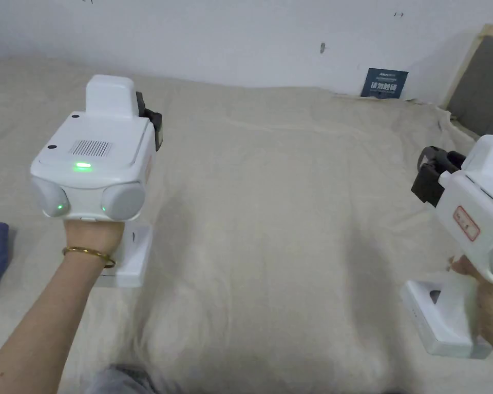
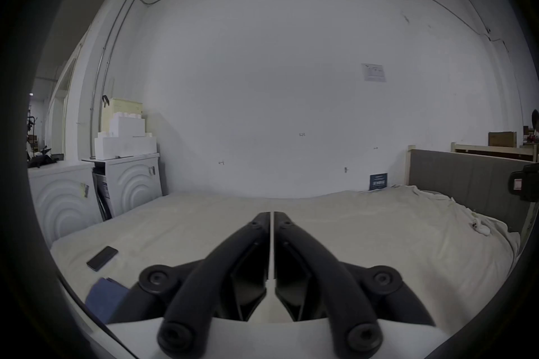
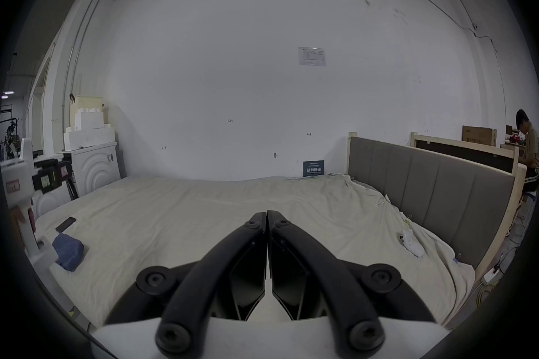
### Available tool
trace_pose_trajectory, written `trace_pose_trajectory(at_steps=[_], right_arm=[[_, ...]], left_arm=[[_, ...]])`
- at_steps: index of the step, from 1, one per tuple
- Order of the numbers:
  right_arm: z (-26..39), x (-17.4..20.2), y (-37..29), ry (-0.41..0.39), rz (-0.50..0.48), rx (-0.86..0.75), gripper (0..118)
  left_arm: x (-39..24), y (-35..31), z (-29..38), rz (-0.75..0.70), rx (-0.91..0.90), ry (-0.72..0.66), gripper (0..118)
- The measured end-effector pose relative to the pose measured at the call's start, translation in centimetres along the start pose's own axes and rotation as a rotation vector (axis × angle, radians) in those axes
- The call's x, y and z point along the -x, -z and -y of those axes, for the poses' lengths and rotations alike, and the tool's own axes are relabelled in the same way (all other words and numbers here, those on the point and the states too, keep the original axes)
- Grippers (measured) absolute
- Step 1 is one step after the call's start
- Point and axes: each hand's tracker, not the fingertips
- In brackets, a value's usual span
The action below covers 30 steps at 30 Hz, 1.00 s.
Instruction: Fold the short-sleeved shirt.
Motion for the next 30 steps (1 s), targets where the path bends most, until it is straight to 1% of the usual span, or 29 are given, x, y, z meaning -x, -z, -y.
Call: trace_pose_trajectory(at_steps=[4,6,14,16,21,30], right_arm=[[1.0,0.0,-0.3,0.001,0.009,0.014,0],[1.5,-0.1,-0.5,0.021,0.005,0.023,0],[3.6,0.4,-1.2,0.026,-0.009,0.052,0],[4.2,0.4,-1.4,0.026,-0.012,0.062,0],[5.4,-0.1,-1.6,0.043,-0.004,0.082,0],[7.0,-0.7,-1.8,0.043,0.01,0.113,0]], left_arm=[[-1.2,-0.9,1.4,0.052,0.026,-0.003,0],[-1.5,-1.2,2.2,0.061,0.037,-0.021,0],[-2.4,-2.7,5.0,0.089,0.078,0.003,0],[-2.4,-3.0,5.7,0.099,0.097,-0.01,0],[-2.8,-3.5,7.2,0.106,0.13,-0.002,0],[-2.9,-3.7,8.4,0.094,0.153,0.003,0]])
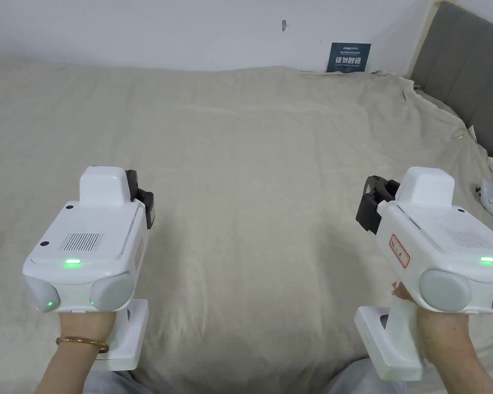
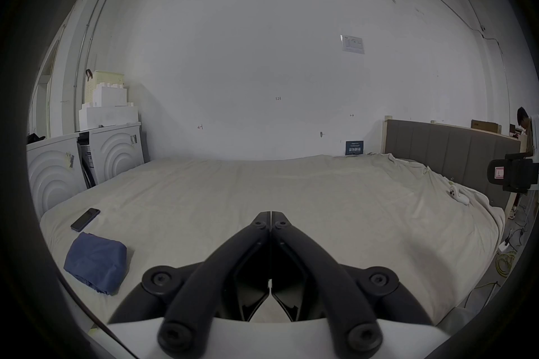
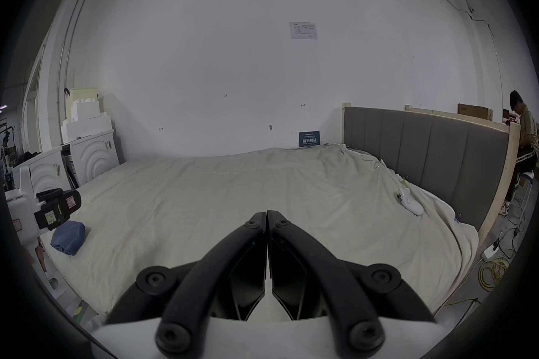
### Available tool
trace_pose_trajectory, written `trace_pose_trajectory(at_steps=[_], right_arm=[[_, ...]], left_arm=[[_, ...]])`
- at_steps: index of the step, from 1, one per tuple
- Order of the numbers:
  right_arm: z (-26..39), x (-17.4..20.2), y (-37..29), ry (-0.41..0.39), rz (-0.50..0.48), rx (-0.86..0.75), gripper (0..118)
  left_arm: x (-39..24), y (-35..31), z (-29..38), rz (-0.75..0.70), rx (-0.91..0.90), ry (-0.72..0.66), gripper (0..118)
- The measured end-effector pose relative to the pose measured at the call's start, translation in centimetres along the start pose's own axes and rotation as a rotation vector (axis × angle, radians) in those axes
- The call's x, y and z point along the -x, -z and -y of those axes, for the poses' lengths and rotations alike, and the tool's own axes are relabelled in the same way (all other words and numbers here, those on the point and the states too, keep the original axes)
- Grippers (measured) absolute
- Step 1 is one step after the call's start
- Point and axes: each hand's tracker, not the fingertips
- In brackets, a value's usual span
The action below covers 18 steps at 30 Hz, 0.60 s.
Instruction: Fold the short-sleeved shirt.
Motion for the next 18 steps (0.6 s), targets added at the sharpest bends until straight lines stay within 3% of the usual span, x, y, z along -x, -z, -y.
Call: trace_pose_trajectory(at_steps=[18], right_arm=[[0.42,0.64,-0.7,0.003,-0.015,0.004,0]], left_arm=[[-0.37,-0.63,0.09,-0.001,0.002,0.023,0]])
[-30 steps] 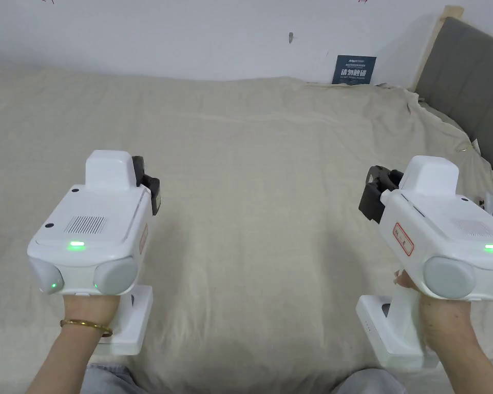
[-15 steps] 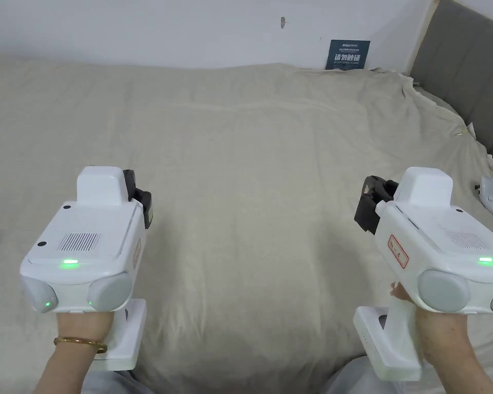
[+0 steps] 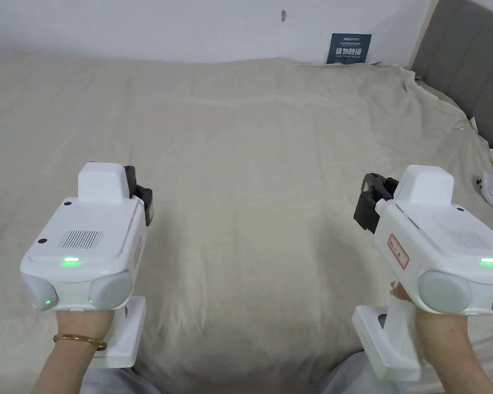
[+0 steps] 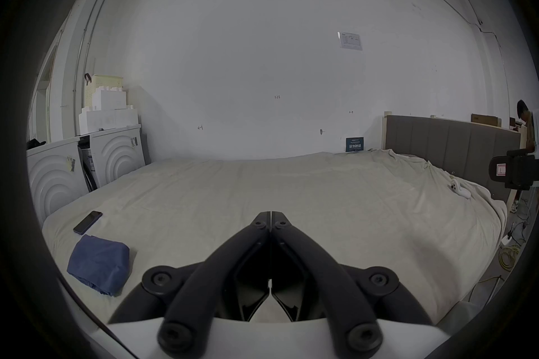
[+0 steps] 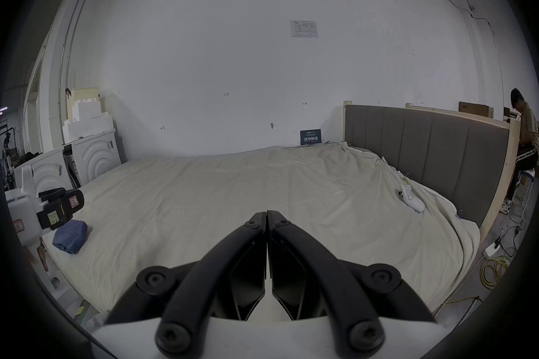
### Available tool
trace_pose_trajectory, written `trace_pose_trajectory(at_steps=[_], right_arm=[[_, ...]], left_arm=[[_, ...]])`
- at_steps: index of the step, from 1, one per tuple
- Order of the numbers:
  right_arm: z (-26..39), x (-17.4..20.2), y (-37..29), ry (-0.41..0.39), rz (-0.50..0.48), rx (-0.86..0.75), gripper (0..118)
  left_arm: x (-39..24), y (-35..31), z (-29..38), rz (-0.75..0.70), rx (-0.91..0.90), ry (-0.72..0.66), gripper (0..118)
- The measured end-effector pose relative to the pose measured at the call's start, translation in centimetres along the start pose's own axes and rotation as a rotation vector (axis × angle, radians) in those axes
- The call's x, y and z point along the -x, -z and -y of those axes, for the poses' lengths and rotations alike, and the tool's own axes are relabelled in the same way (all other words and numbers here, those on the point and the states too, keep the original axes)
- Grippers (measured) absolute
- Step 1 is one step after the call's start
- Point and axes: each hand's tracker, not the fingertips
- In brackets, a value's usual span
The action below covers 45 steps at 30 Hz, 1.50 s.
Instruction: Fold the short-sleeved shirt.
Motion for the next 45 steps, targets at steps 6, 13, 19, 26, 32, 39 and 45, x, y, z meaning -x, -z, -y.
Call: trace_pose_trajectory(at_steps=[6,13,19,26,32,39,45], right_arm=[[0.0,0.28,-0.18,-0.004,-0.005,-0.001,0],[-0.15,0.53,-0.23,-0.006,-0.01,-0.004,0],[-0.21,0.64,-0.21,-0.009,-0.014,-0.004,0],[-0.19,0.64,-0.21,-0.01,-0.013,-0.003,0],[-0.1,0.56,-0.24,-0.01,-0.012,-0.002,0],[-0.13,0.57,-0.31,-0.008,-0.015,-0.002,0],[-0.18,0.59,-0.36,-0.011,-0.016,-0.006,0]], left_arm=[[0.07,0.08,0.13,-0.002,-0.003,-0.001,0],[0.03,0.16,0.08,-0.004,-0.009,0.004,0],[-0.13,0.25,0.09,-0.002,-0.012,0.008,0],[-0.26,0.31,0.21,0.001,-0.014,0.015,0],[-0.34,0.26,0.15,0.0,-0.018,0.022,0],[-0.43,0.08,0.13,0.0,-0.021,0.026,0],[-0.59,-0.07,0.14,0.003,-0.021,0.032,0]])
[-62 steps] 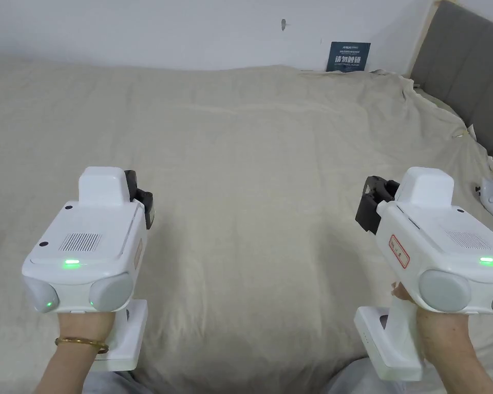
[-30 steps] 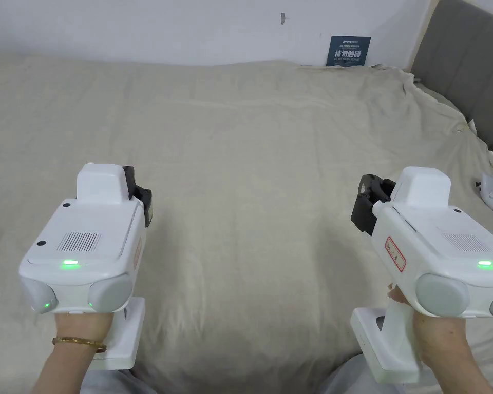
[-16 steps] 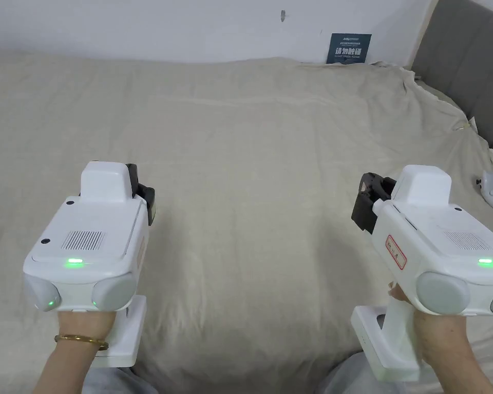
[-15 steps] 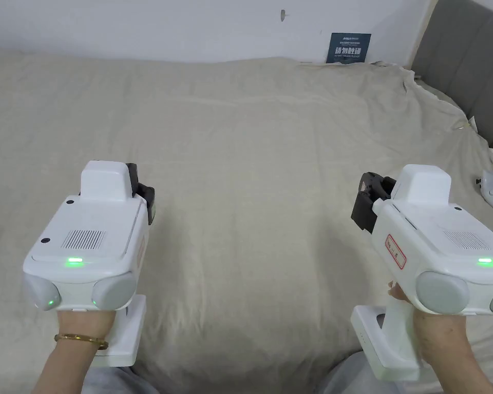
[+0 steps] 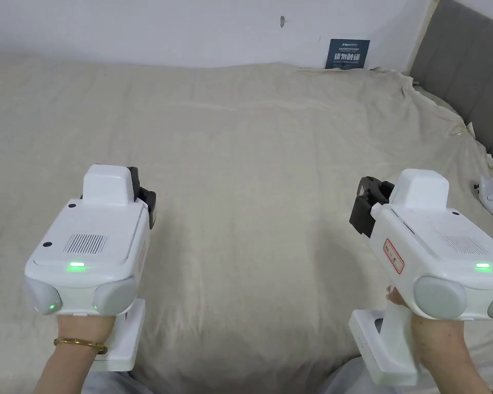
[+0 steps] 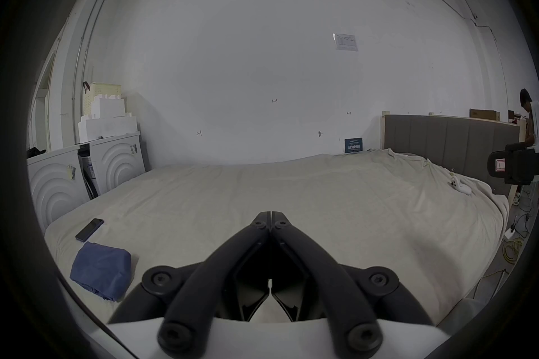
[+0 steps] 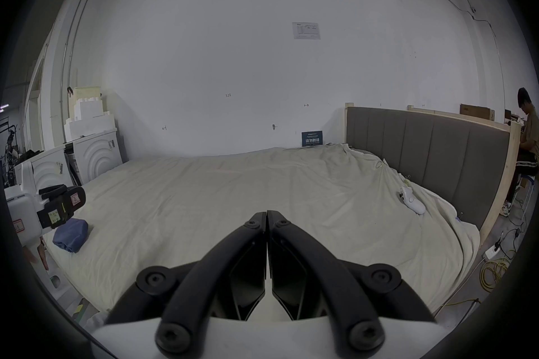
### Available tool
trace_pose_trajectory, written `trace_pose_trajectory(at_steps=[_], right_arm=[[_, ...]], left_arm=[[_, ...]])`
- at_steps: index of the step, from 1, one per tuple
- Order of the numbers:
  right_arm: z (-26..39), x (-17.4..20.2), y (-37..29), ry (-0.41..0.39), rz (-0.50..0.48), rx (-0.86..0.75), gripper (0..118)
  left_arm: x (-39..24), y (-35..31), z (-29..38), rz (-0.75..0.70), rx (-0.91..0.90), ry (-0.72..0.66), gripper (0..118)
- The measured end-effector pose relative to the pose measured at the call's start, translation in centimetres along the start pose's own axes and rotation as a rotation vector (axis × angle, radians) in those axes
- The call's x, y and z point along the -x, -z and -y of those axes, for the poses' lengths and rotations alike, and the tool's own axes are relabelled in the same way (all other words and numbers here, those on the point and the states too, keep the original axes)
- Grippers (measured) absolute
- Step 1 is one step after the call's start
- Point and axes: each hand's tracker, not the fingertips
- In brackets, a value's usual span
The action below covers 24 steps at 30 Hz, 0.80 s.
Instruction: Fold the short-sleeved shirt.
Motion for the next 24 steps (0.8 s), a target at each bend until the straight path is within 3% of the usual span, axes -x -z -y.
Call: trace_pose_trajectory(at_steps=[24], right_arm=[[0.07,-0.19,-0.1,0.001,-0.003,0.0,0]], left_arm=[[-0.35,0.0,0.09,0.005,0.0,0.011,0]])
